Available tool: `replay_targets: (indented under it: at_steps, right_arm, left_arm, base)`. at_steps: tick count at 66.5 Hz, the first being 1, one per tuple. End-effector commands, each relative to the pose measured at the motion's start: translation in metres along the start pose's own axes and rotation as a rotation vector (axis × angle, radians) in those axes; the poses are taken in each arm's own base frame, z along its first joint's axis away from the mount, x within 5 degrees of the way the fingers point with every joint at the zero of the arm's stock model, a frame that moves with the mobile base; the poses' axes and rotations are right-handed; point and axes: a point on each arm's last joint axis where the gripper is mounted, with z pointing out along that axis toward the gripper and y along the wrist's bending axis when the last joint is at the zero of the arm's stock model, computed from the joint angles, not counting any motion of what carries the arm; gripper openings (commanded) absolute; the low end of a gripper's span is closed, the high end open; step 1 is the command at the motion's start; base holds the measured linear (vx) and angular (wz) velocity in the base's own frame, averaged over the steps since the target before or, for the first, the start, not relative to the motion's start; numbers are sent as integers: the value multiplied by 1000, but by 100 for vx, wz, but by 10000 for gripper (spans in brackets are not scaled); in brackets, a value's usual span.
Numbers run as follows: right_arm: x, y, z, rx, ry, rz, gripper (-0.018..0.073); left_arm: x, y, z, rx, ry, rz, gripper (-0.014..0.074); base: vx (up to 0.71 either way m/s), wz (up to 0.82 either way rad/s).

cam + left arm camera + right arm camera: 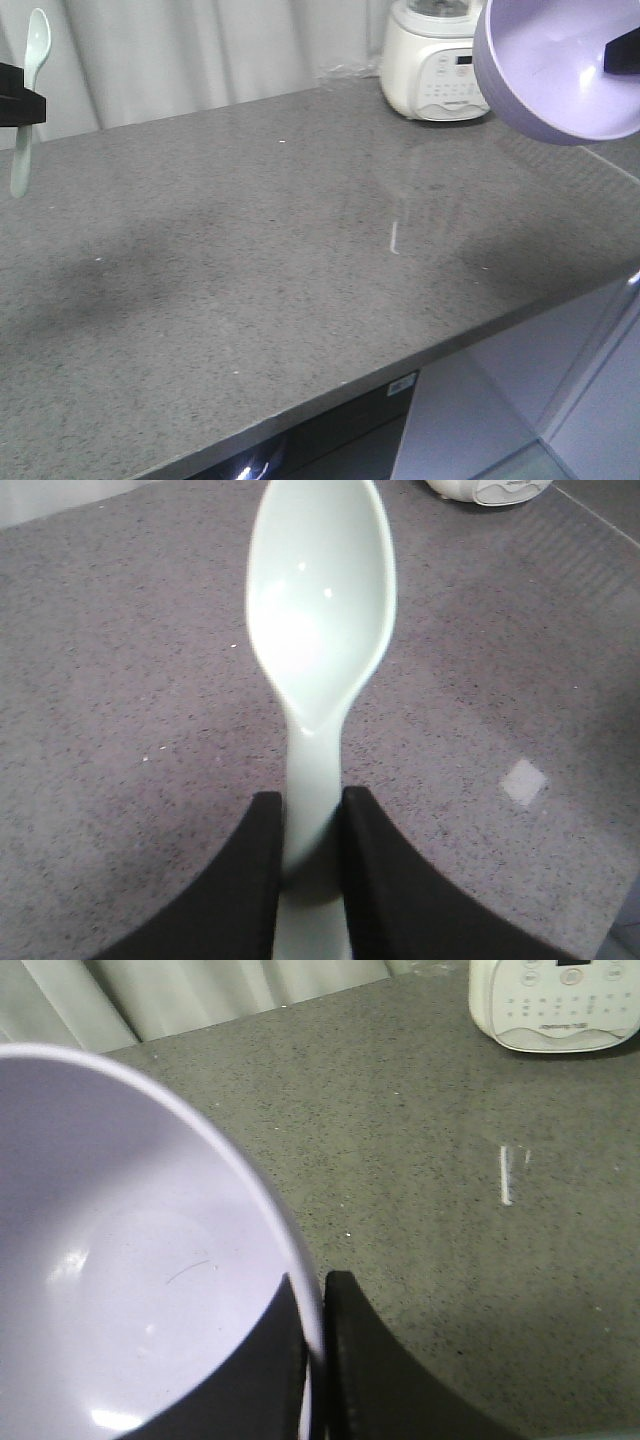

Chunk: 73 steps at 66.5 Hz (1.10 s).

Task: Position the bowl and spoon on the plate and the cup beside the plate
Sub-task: 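Drive the base around the counter corner holding spoon and bowl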

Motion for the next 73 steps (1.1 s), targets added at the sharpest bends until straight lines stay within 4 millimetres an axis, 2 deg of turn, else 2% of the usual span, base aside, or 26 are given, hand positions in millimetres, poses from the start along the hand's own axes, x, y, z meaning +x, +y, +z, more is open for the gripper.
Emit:
replay_targets:
  at_steps: [1,73]
  right_arm:
    - [-11,10,-15,-14,-103,-11,-6]
    - [-11,10,-15,-14,-103,-11,-6]
  left_arm:
    - [-11,-10,-17,19,-105,0,-8]
    - [-11,-10,-17,19,-105,0,-8]
  base:
    - [-2,-35]
    - [-2,-37]
